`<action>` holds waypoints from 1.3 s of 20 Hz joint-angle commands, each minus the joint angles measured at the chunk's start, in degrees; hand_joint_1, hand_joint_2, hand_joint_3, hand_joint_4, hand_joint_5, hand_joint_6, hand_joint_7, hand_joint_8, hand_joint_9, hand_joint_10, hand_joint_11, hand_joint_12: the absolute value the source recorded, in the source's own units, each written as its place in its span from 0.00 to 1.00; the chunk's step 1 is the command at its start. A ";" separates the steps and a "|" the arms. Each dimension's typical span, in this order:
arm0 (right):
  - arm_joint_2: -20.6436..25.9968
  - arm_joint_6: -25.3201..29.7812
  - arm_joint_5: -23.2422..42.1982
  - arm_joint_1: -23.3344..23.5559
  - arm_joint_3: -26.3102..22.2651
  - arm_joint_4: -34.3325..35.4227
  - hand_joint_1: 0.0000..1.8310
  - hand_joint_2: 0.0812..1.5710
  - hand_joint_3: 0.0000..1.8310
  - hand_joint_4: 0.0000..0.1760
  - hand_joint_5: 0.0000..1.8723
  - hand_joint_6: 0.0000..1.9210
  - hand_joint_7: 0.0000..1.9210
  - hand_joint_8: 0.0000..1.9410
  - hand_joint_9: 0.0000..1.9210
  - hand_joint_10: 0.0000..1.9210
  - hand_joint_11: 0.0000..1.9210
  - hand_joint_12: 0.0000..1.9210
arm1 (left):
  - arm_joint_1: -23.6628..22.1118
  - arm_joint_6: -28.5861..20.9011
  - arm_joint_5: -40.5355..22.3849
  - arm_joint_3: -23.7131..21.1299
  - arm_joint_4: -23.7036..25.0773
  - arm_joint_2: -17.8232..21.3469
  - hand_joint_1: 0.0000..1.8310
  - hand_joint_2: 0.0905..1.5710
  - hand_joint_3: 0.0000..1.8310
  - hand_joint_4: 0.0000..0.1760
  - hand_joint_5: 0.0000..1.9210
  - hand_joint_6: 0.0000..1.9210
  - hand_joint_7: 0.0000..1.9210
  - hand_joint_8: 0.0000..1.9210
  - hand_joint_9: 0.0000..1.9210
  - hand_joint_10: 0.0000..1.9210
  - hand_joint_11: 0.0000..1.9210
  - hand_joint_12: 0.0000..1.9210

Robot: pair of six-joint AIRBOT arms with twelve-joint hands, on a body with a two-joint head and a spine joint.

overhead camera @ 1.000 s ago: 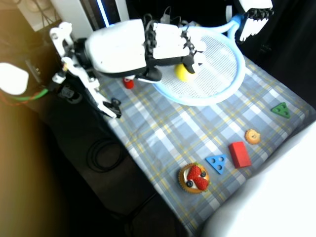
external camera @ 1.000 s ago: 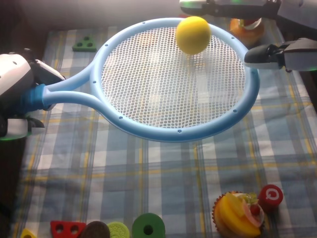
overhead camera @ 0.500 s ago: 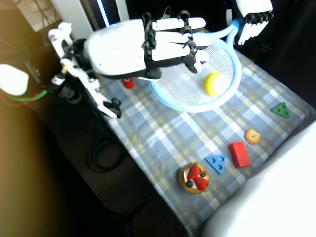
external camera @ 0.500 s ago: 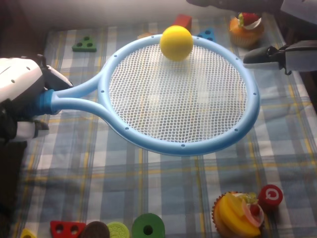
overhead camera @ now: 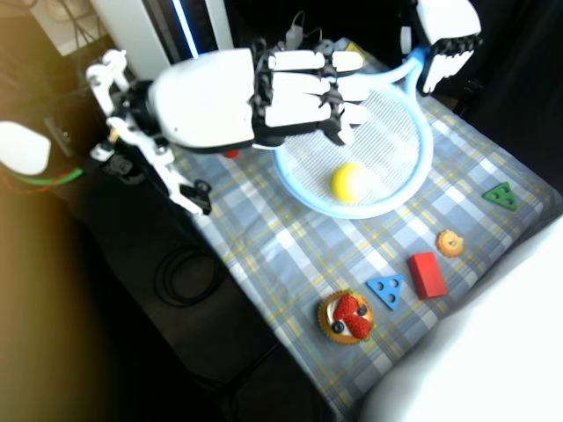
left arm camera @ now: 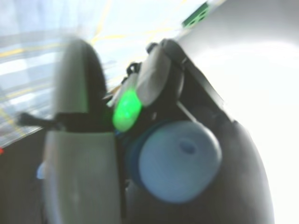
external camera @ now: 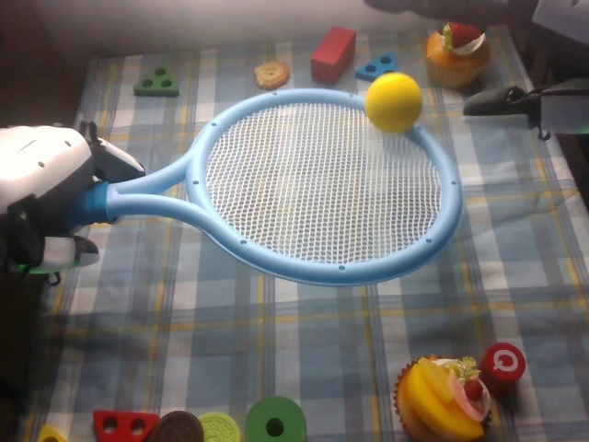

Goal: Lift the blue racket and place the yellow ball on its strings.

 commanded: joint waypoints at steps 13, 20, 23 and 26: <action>0.16 0.04 6.28 -1.10 -0.12 3.59 0.67 0.69 0.00 0.27 0.12 0.00 0.16 0.00 0.20 0.00 0.04 0.52 | -1.29 7.69 0.29 3.34 -5.33 -3.37 0.86 0.75 0.00 0.61 0.44 1.00 0.69 1.00 0.82 1.00 0.54 0.72; 0.54 0.03 6.29 -1.73 -0.18 3.80 0.64 0.72 0.01 0.27 0.12 0.00 0.17 0.00 0.21 0.00 0.05 0.52 | -1.57 9.34 -0.44 3.18 -7.17 -3.75 0.70 0.75 0.00 0.90 0.53 1.00 0.56 1.00 0.62 1.00 0.66 1.00; 0.81 0.03 6.29 -2.09 -0.30 3.96 0.62 0.74 0.00 0.29 0.12 0.00 0.16 0.00 0.20 0.00 0.03 0.54 | -1.42 9.34 -1.89 2.33 -7.17 -3.32 0.68 0.65 0.00 0.00 0.38 0.93 0.39 0.90 0.40 0.95 0.39 0.99; 0.82 0.03 6.32 -2.27 -0.30 4.06 0.59 0.75 0.00 0.26 0.12 0.00 0.16 0.00 0.20 0.00 0.03 0.54 | -0.41 8.30 -6.04 -0.54 -5.70 -1.41 0.60 0.71 0.00 0.27 0.28 0.33 0.27 0.44 0.23 0.56 0.14 0.68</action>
